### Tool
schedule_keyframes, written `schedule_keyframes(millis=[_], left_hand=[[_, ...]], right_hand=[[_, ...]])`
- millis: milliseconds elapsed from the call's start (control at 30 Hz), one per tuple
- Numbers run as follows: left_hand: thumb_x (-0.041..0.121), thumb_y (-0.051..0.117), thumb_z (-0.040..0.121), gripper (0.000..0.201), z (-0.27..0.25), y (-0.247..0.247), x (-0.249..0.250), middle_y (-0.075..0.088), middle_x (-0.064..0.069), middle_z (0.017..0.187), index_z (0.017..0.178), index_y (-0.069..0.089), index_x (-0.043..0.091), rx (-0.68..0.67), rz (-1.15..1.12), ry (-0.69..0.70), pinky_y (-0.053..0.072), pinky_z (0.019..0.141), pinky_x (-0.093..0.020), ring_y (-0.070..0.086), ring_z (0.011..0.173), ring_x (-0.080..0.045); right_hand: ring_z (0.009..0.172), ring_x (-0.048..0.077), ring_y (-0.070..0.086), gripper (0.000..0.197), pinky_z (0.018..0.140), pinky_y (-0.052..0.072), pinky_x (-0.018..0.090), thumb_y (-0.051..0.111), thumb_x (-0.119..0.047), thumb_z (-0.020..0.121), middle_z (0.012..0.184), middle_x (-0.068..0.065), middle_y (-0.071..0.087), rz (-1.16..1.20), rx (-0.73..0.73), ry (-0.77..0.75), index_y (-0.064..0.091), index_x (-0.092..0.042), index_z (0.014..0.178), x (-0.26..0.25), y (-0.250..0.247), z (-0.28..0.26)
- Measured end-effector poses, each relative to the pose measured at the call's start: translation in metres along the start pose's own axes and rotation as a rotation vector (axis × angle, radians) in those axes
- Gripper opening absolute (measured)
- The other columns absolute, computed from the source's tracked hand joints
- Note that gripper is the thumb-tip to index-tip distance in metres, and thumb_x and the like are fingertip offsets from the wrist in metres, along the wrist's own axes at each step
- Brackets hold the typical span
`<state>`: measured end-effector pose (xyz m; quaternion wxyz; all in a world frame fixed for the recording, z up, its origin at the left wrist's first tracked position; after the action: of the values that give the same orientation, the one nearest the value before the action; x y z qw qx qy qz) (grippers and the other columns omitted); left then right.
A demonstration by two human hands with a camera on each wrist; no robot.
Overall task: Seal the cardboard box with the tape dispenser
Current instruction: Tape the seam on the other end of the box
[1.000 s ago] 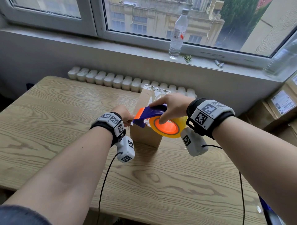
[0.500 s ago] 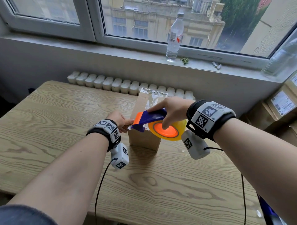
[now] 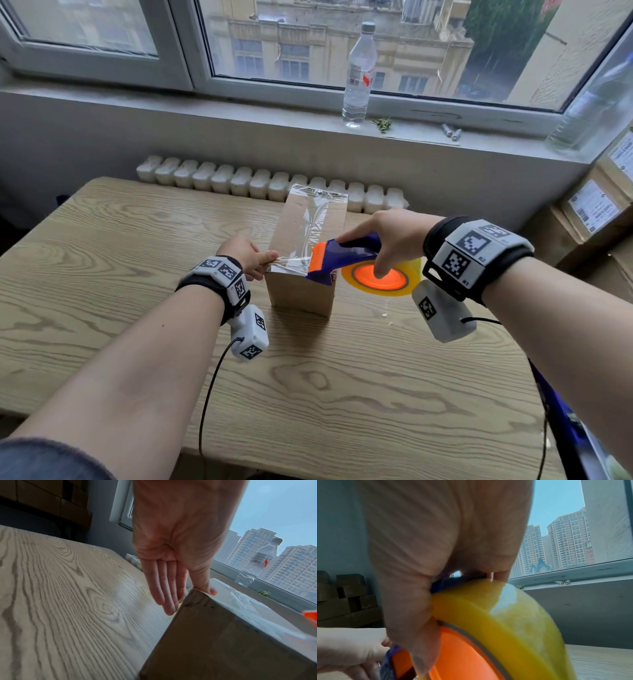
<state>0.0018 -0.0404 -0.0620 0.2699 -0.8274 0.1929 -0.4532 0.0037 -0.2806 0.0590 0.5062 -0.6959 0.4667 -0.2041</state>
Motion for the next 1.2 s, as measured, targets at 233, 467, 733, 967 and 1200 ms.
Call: schedule_keyframes(millis=[233, 467, 733, 967, 1200], left_hand=[[0.033, 0.066, 0.086, 0.066, -0.004, -0.003, 0.016, 0.06, -0.016, 0.128, 0.141, 0.04, 0.008, 0.076, 0.277, 0.086, 0.047, 0.101, -0.041, 0.06, 0.115, -0.028], [0.044, 0.046, 0.094, 0.081, -0.017, 0.032, 0.043, -0.017, -0.007, 0.16, 0.153, -0.006, 0.025, -0.035, 0.707, 0.276, 0.001, 0.119, -0.046, -0.013, 0.148, -0.022], [0.061, 0.025, 0.093, 0.076, -0.017, 0.048, 0.039, -0.022, -0.003, 0.159, 0.151, -0.01, 0.028, -0.066, 0.748, 0.256, -0.006, 0.119, -0.049, -0.018, 0.147, -0.021], [0.067, 0.024, 0.089, 0.078, -0.016, 0.05, 0.036, -0.025, 0.004, 0.157, 0.151, -0.008, 0.033, -0.091, 0.721, 0.199, -0.008, 0.117, -0.052, -0.02, 0.147, -0.02], [0.073, 0.026, 0.086, 0.081, -0.013, 0.049, 0.034, -0.028, 0.011, 0.156, 0.149, -0.01, 0.038, -0.133, 0.689, 0.166, -0.007, 0.117, -0.054, -0.02, 0.146, -0.021]], right_hand=[[0.1, 0.018, 0.053, 0.078, 0.087, 0.05, 0.033, 0.076, -0.014, 0.066, 0.117, -0.006, 0.06, -0.025, -0.029, 0.021, 0.05, -0.048, 0.13, -0.003, 0.004, 0.004], [0.098, 0.017, 0.053, 0.076, 0.084, 0.05, 0.032, 0.075, -0.015, 0.065, 0.116, -0.005, 0.06, -0.033, -0.023, 0.03, 0.051, -0.049, 0.129, -0.002, 0.003, 0.008], [0.102, 0.019, 0.053, 0.082, 0.089, 0.05, 0.036, 0.072, -0.012, 0.067, 0.124, -0.004, 0.058, -0.05, -0.049, 0.013, 0.044, -0.047, 0.135, -0.001, 0.006, 0.005], [0.101, 0.022, 0.056, 0.088, 0.088, 0.051, 0.039, 0.071, -0.01, 0.065, 0.122, -0.002, 0.058, -0.036, -0.08, 0.018, 0.039, -0.051, 0.136, 0.005, 0.012, 0.007], [0.094, 0.019, 0.057, 0.089, 0.079, 0.05, 0.031, 0.072, -0.015, 0.065, 0.117, -0.007, 0.059, 0.003, -0.08, 0.011, 0.036, -0.055, 0.136, 0.016, 0.018, 0.001]])
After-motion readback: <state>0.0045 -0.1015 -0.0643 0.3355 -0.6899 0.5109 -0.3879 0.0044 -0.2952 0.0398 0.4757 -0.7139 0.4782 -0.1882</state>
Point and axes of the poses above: each hand's wrist, its own z-axis towards the middle knuckle, its own y-axis out of the palm, x = y × z, the point moved 5 cm from there along z, towards the middle knuckle
